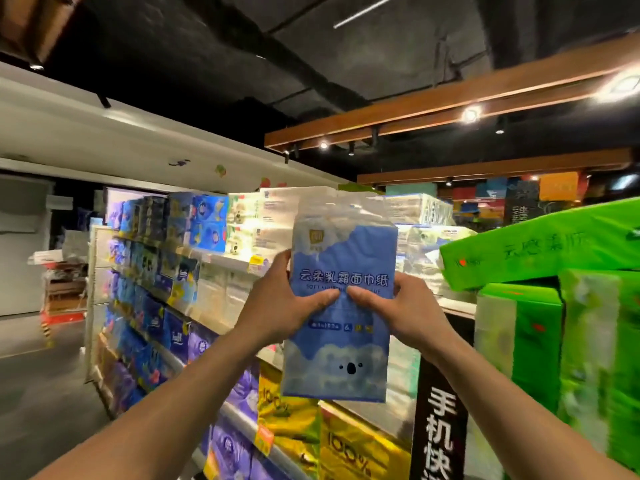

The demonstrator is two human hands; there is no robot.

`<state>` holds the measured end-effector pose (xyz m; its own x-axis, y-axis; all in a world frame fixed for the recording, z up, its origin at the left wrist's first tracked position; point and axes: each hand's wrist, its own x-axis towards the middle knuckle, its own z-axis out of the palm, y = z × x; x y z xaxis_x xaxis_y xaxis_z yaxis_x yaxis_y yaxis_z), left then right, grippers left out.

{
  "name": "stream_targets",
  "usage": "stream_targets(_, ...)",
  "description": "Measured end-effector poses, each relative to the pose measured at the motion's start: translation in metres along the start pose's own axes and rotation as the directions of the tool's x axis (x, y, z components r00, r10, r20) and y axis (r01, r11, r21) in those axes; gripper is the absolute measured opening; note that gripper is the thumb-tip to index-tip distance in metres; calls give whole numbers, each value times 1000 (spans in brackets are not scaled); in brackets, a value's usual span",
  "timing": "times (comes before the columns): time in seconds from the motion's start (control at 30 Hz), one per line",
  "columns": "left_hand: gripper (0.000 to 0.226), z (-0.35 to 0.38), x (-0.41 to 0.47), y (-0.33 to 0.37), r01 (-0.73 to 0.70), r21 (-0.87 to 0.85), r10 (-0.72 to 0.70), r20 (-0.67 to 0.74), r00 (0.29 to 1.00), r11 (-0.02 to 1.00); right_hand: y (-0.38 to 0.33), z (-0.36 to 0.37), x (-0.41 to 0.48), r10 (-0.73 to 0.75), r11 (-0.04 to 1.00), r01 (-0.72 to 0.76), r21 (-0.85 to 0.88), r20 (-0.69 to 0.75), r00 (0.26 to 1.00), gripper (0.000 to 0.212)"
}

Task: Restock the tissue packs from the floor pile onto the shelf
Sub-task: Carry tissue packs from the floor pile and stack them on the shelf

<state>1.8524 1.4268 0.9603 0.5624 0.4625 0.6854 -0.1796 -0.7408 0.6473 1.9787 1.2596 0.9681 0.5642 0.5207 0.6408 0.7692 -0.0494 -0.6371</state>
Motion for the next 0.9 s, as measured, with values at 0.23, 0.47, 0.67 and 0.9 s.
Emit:
stream_targets(0.23,75,46,129,-75,-147,-75,150,38,988,986,50,21,103,-11,985,-15,-173,-146,989,27)
stream_targets(0.47,76,88,271,-105,-302,-241,337,117,934,922,65,16,204,-21,955,-84,-283,-349,937,35)
stream_targets(0.67,77,148,343,-115,-324,-333,402,201,893,886,92,0,256,28,904,-224,-365,-472,881,31)
stream_targets(0.9,77,204,371,-134,-369,-104,383,264,885,924,145,-5,279,78,847,-314,-429,-484,872,20)
